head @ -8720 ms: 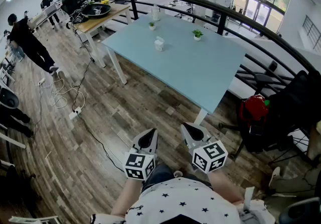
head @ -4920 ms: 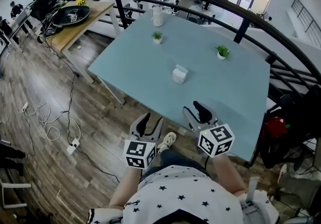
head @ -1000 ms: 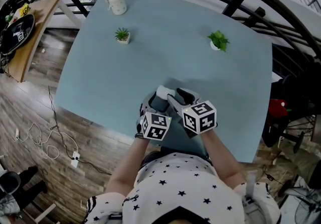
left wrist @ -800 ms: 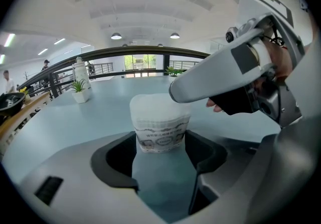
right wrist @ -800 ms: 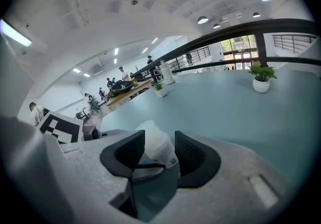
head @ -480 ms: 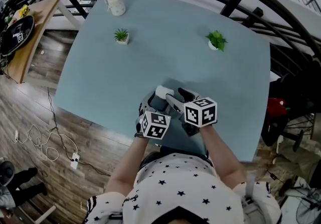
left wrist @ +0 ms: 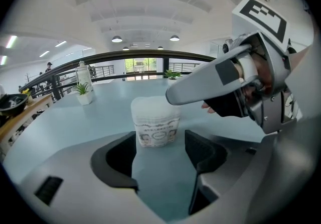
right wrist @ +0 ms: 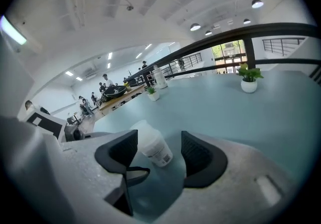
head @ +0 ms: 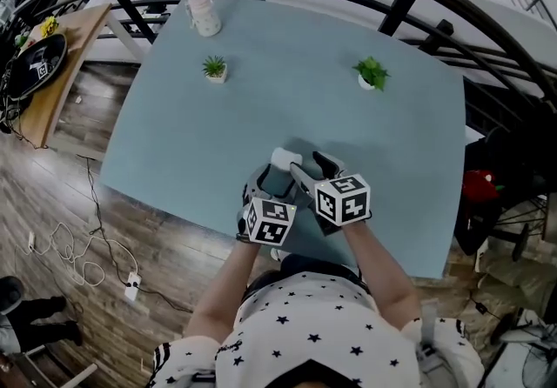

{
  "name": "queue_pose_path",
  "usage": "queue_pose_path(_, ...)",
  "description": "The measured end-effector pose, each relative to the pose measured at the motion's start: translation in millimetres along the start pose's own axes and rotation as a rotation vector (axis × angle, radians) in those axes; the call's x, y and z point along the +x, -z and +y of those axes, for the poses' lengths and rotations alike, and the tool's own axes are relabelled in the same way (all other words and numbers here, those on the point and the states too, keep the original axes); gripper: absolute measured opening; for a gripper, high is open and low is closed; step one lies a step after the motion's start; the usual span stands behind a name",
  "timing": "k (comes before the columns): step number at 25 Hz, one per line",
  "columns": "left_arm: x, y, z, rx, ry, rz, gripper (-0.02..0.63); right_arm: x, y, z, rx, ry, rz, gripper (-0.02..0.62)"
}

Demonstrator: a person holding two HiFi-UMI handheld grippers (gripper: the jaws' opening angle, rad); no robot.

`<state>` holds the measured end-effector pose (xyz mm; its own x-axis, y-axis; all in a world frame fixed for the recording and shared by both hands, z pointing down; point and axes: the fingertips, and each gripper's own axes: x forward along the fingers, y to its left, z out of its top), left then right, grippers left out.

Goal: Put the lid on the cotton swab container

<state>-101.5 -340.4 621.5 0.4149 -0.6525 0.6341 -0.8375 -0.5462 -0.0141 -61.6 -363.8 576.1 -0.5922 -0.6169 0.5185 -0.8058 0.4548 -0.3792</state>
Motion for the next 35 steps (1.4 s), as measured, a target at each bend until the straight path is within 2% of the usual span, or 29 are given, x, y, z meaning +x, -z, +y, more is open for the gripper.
queue_pose_path(4,-23.5,5.2,-7.0,-0.025,-0.007,-0.03,0.302,-22.0,2.6,8.8,-0.003,0.002,-0.065,0.259)
queue_pose_path(9,-65.0,5.9,-13.5,-0.086,-0.015,-0.108,0.302,-56.2,11.2,31.3,-0.045,-0.007,-0.12,0.22)
queue_pose_path(15,-117.7,1.9,-27.4,-0.152,-0.007,-0.223,0.301,-100.2,22.0,62.6,-0.142,0.008,-0.177,0.076)
queue_pose_path(19,-154.1,1.8,-38.5,-0.178,-0.017,-0.29,0.276,-130.6,29.2,84.7,-0.186,0.017,-0.216,0.015)
queue_pose_path(22,-182.0,3.3,-44.6,-0.196,-0.038,-0.335,0.217,-151.8,36.2,102.6,-0.207,0.012,-0.237,0.008)
queue_pose_path(26,-212.7,5.4,-52.9,-0.213,-0.068,-0.394,0.172,-176.4,46.7,120.6,-0.223,0.003,-0.263,0.008)
queue_pose_path(29,-231.0,14.5,-60.3,-0.222,-0.103,-0.418,0.149,-194.5,57.7,132.4,-0.241,-0.002,-0.28,0.008)
queue_pose_path(35,-269.7,33.0,-83.0,-0.255,-0.136,-0.456,0.059,-235.6,76.2,157.3,-0.269,0.002,-0.33,0.008)
